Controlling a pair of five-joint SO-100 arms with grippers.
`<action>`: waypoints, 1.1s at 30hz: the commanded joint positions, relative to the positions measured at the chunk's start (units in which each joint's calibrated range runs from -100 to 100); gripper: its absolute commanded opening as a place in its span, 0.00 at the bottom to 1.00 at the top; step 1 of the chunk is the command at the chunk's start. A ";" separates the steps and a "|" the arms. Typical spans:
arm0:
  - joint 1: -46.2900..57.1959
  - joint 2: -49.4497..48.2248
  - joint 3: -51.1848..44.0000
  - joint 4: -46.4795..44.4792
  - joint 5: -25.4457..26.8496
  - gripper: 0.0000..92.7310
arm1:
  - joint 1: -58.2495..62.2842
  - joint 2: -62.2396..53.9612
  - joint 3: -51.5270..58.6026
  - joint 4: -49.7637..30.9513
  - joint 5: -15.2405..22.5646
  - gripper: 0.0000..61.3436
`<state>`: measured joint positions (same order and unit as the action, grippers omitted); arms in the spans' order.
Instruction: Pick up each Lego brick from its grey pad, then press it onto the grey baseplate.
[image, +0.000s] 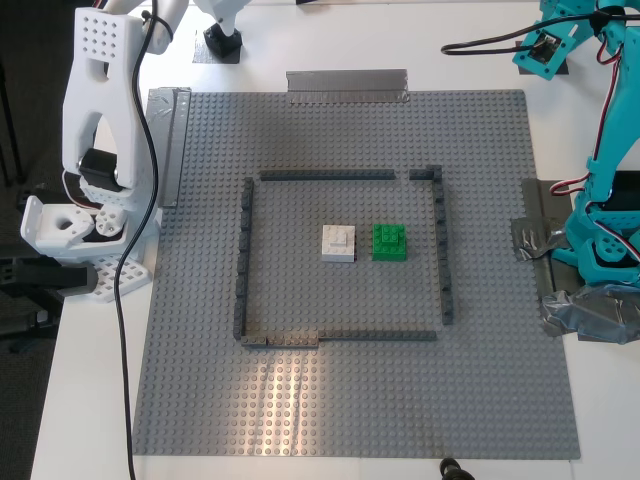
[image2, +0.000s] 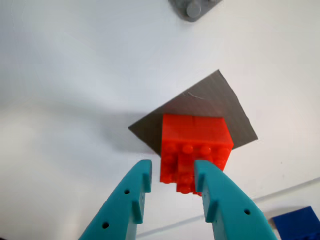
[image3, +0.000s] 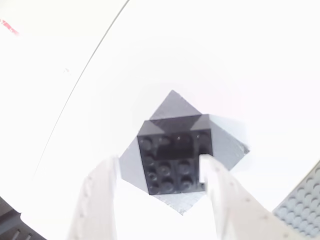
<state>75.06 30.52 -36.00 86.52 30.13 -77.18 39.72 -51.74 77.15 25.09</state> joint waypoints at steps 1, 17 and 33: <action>-1.91 -1.42 -2.51 4.69 0.18 0.11 | -0.55 -5.99 2.40 -0.34 -0.16 0.32; -2.78 -4.34 -3.32 3.80 -0.26 0.12 | -0.18 -7.45 2.85 -0.83 -0.45 0.30; 0.05 -4.16 -6.66 0.70 -1.92 0.21 | 0.69 -7.96 -1.04 1.77 -0.74 0.32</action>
<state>73.36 30.09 -40.10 87.91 29.24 -77.27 38.08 -50.58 79.57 24.36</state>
